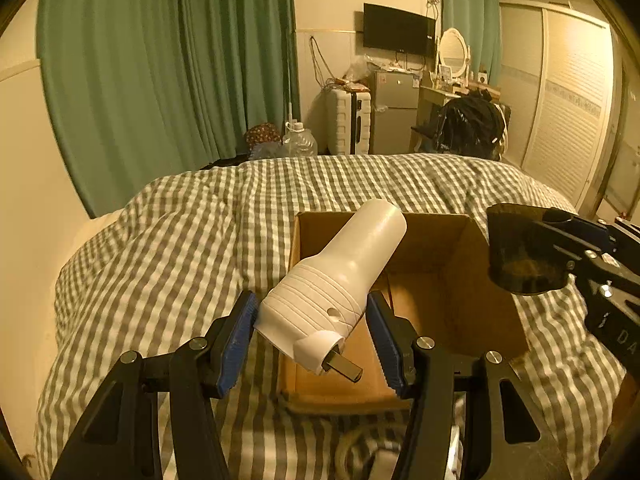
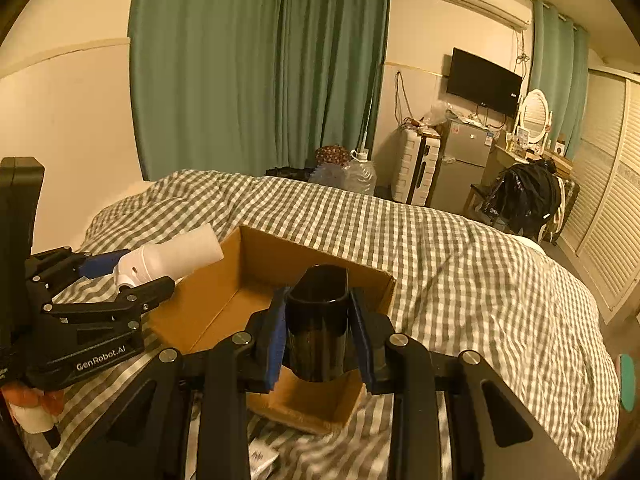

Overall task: Organize objects
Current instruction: 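Lower the hair dryer into the box and open the left tool while the right tool drops the cup in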

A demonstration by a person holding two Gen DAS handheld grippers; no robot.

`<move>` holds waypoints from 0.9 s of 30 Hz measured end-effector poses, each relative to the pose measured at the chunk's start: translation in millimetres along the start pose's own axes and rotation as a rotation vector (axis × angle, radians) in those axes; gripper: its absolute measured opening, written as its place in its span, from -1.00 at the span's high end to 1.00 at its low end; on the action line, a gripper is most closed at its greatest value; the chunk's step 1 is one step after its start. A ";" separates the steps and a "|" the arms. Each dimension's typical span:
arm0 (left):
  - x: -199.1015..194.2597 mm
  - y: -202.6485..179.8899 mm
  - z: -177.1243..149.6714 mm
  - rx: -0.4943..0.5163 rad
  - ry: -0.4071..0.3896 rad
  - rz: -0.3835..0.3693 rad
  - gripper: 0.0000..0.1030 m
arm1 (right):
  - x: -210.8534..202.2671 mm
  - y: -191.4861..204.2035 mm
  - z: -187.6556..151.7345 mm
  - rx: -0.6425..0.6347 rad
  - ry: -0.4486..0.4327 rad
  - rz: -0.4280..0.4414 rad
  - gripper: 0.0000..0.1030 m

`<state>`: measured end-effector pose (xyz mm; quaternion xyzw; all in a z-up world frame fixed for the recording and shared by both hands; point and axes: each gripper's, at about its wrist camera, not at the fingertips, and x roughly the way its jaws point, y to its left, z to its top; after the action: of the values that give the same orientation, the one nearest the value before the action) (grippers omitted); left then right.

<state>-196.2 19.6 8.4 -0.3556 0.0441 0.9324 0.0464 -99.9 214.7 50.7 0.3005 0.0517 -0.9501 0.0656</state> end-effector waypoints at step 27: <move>71.7 -13.5 18.4 0.050 0.011 0.014 -0.08 | 133.6 -43.7 -9.2 0.092 0.156 0.102 0.31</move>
<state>-259.9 39.1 -26.5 -0.3591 0.0700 0.9294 0.0486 -209.8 246.6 -31.5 0.3783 -0.0024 -0.9207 0.0959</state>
